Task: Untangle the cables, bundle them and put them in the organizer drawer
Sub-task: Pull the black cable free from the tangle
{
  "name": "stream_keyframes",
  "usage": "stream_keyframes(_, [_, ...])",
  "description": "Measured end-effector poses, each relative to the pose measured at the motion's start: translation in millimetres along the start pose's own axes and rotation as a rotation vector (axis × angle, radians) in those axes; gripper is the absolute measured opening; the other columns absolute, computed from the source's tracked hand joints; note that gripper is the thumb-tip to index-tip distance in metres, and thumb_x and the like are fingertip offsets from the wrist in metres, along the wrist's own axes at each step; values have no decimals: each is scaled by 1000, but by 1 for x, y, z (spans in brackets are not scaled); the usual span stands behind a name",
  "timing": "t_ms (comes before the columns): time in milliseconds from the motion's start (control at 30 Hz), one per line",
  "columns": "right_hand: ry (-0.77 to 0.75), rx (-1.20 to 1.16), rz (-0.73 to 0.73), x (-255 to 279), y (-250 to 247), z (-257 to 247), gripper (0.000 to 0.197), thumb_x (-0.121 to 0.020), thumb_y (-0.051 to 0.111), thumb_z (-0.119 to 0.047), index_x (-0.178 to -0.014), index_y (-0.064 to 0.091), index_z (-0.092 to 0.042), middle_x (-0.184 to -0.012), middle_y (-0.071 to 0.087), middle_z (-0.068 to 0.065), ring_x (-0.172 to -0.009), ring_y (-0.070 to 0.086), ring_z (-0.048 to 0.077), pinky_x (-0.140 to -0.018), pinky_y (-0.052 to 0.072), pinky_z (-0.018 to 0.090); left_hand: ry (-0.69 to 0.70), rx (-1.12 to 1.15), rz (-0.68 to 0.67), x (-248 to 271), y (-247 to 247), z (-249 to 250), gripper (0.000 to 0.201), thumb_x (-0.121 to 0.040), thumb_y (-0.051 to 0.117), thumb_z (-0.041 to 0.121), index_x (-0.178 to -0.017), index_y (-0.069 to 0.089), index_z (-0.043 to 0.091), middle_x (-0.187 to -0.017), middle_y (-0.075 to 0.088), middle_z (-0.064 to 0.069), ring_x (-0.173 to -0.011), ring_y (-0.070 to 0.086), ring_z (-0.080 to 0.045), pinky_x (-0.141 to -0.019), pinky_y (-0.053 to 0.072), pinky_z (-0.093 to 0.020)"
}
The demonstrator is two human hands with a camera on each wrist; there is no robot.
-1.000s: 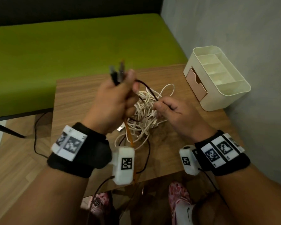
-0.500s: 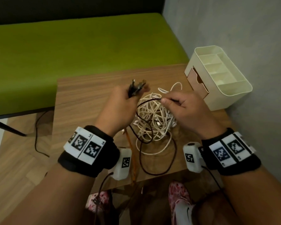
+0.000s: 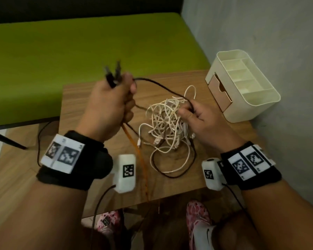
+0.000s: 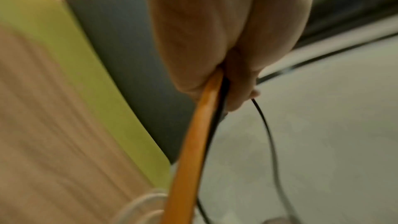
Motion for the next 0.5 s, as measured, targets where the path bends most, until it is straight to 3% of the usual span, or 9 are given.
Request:
stream_keyframes(100, [73, -254, 73, 0, -3, -2, 18, -100, 53, -35, -92, 63, -24, -69, 61, -13, -68, 59, 6, -68, 47, 31, -73, -402, 46, -5, -13, -22, 41, -104, 45, 30, -66, 59, 20, -52, 34, 5, -43, 25, -13, -45, 19, -26])
stream_keyframes(200, [98, -401, 145, 0, -6, -8, 24, -102, 47, -41, -93, 65, -27, -61, 50, -12, -60, 47, 11, -59, 39, 31, -128, -712, 11, -6, -11, -27, 36, -103, 46, 30, -79, 70, 18, -60, 57, 1, -39, 35, -8, -44, 28, -27])
stream_keyframes(267, [72, -268, 134, -1, -7, -12, 24, -103, 45, -37, -89, 64, -32, -64, 57, -17, -57, 50, 1, -56, 39, 18, -84, -877, 24, -4, -5, -26, 30, -103, 48, 31, -93, 73, 16, -60, 53, -2, -43, 37, -13, -47, 30, -28])
stream_keyframes(333, [28, -77, 41, 0, -2, -14, 23, -104, 45, -33, -92, 65, -28, -77, 65, -13, -69, 57, -6, -57, 39, 12, 44, -888, 45, 1, 8, -19, 29, -101, 50, 30, -103, 71, 10, -64, 55, -4, -54, 43, -21, -53, 38, -39])
stream_keyframes(367, [10, -22, -3, 1, 2, -15, 23, -103, 46, -31, -93, 65, -24, -81, 66, -10, -74, 58, -5, -58, 40, 15, 100, -880, 21, 3, 17, -15, 27, -100, 51, 28, -104, 70, 10, -69, 60, -3, -57, 49, -21, -56, 43, -43])
stream_keyframes(433, [-23, -18, -42, 3, 7, -18, 24, -103, 47, -31, -96, 66, -19, -81, 66, -4, -75, 60, 4, -61, 43, 25, 127, -942, -88, 9, 34, -15, 18, -99, 52, 20, -95, 70, 16, -67, 62, 1, -55, 53, -17, -52, 39, -38])
stream_keyframes(500, [-66, -65, -20, 4, 7, -23, 23, -103, 48, -30, -96, 66, -16, -72, 61, -5, -68, 58, 10, -57, 40, 25, 140, -1046, -196, 12, 43, -18, 22, -97, 53, 15, -80, 65, 23, -63, 58, 5, -56, 52, -17, -51, 34, -33])
Point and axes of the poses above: each hand's wrist, its own x-axis away from the middle knuckle, its own y-axis out of the palm, z = x × y, the point moved 3 cm from there along -x, towards the middle knuckle
